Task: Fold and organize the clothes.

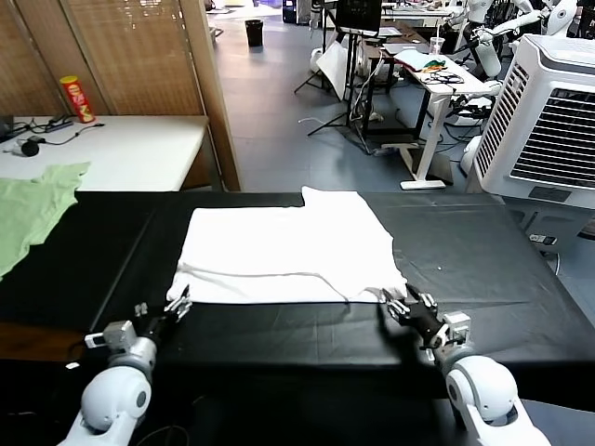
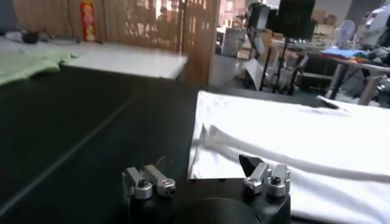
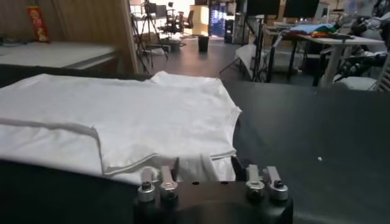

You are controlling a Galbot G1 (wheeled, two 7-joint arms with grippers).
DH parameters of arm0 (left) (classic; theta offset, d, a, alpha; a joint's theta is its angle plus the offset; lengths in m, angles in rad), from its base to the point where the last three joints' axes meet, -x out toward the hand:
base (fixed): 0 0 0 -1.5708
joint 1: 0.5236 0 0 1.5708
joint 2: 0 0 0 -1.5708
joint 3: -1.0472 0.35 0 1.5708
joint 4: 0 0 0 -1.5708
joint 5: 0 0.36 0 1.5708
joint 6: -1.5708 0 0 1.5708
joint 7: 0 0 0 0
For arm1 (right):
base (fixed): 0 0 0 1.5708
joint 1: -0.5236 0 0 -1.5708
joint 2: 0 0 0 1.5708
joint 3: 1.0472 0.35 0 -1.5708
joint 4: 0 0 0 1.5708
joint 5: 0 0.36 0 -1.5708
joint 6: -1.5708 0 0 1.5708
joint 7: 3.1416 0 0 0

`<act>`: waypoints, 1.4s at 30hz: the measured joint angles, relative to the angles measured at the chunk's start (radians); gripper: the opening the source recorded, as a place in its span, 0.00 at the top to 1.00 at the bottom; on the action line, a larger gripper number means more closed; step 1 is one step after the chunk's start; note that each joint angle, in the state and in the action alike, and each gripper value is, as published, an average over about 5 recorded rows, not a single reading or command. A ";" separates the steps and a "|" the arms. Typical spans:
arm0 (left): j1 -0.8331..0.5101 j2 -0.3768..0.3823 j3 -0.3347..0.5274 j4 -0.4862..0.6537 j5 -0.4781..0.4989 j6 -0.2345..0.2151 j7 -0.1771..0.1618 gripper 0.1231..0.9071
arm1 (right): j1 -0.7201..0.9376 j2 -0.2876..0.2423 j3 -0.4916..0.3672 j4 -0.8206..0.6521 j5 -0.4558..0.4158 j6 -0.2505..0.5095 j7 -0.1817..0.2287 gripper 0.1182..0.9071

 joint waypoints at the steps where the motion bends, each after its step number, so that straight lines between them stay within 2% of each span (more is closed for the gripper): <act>1: 0.000 0.001 0.001 0.002 -0.004 0.003 0.001 0.53 | -0.001 0.001 0.000 0.001 0.001 -0.004 0.006 0.93; 6: 0.012 0.013 0.003 -0.002 0.002 0.025 -0.007 0.90 | -0.021 -0.007 0.014 0.034 0.034 -0.057 0.055 0.99; 9: 0.032 0.027 0.000 -0.025 0.006 0.044 -0.024 1.00 | -0.046 -0.019 0.032 0.080 0.053 -0.109 0.088 0.99; 14: 0.089 0.072 -0.016 -0.095 -0.008 0.066 -0.051 1.00 | -0.123 -0.023 0.067 0.176 0.053 -0.178 0.125 0.99; 25: 0.251 0.158 -0.072 -0.250 -0.040 0.103 -0.056 1.00 | -0.329 0.013 0.125 0.328 0.016 -0.198 0.122 0.99; 28: 0.290 0.162 -0.091 -0.275 -0.050 0.117 -0.055 1.00 | -0.356 0.012 0.127 0.348 0.017 -0.207 0.121 0.92; 31: 0.321 0.159 -0.111 -0.296 -0.049 0.144 -0.052 0.95 | -0.380 0.011 0.128 0.372 0.018 -0.222 0.122 0.74; 33: 0.338 0.156 -0.125 -0.311 -0.048 0.169 -0.051 0.85 | -0.394 0.011 0.129 0.391 0.018 -0.233 0.122 0.59; 36: 0.358 0.151 -0.147 -0.335 -0.049 0.214 -0.050 0.64 | -0.415 0.008 0.135 0.424 0.019 -0.249 0.123 0.38; 39: 0.371 0.148 -0.170 -0.358 -0.052 0.254 -0.053 0.43 | -0.435 0.001 0.147 0.460 0.028 -0.257 0.123 0.21; 42: 0.383 0.144 -0.192 -0.381 -0.057 0.270 -0.047 0.24 | -0.442 -0.005 0.163 0.496 0.050 -0.264 0.122 0.15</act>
